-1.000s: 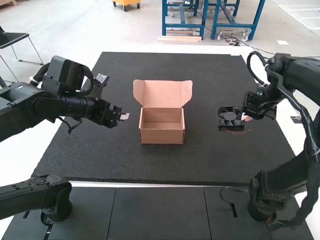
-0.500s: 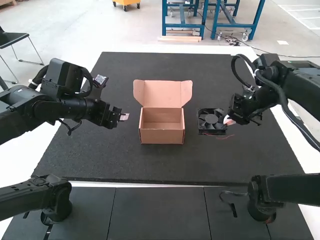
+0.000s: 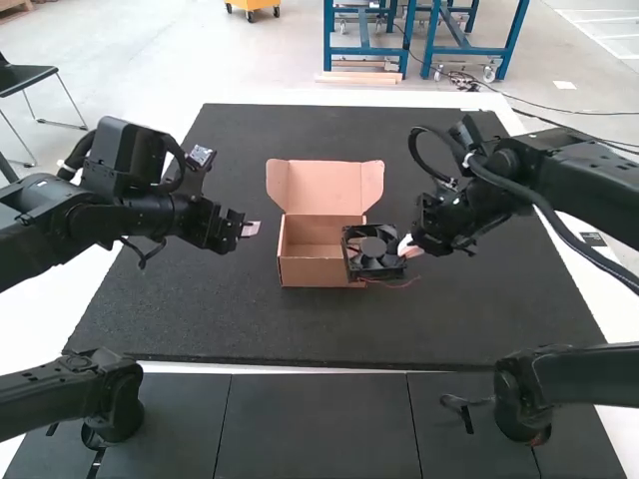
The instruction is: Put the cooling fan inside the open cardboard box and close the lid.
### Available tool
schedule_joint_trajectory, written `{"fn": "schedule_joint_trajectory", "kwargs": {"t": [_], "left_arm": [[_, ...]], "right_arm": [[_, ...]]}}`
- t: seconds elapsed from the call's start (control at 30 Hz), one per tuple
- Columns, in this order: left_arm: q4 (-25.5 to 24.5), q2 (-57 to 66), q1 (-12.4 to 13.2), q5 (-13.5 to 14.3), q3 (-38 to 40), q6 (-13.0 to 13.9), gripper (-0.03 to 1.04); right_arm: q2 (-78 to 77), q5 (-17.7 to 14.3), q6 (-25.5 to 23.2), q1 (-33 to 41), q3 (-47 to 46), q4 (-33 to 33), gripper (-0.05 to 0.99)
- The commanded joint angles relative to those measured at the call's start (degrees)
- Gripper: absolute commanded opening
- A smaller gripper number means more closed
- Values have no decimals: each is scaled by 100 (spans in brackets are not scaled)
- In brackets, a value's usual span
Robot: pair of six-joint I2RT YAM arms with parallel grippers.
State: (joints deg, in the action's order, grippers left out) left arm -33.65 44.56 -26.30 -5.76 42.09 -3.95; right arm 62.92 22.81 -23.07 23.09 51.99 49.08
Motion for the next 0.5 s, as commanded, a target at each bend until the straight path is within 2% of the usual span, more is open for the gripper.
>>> {"fn": "schedule_joint_trajectory", "kwargs": {"t": [0.0,0.47], "left_arm": [[122,-79,-15,40,19,-19,97],[403,-79,-24,40,45,-89,97]], "right_arm": [[72,215,-242,161,57,-215,-2],[731,321,-259,767,251,-839,-2]]}}
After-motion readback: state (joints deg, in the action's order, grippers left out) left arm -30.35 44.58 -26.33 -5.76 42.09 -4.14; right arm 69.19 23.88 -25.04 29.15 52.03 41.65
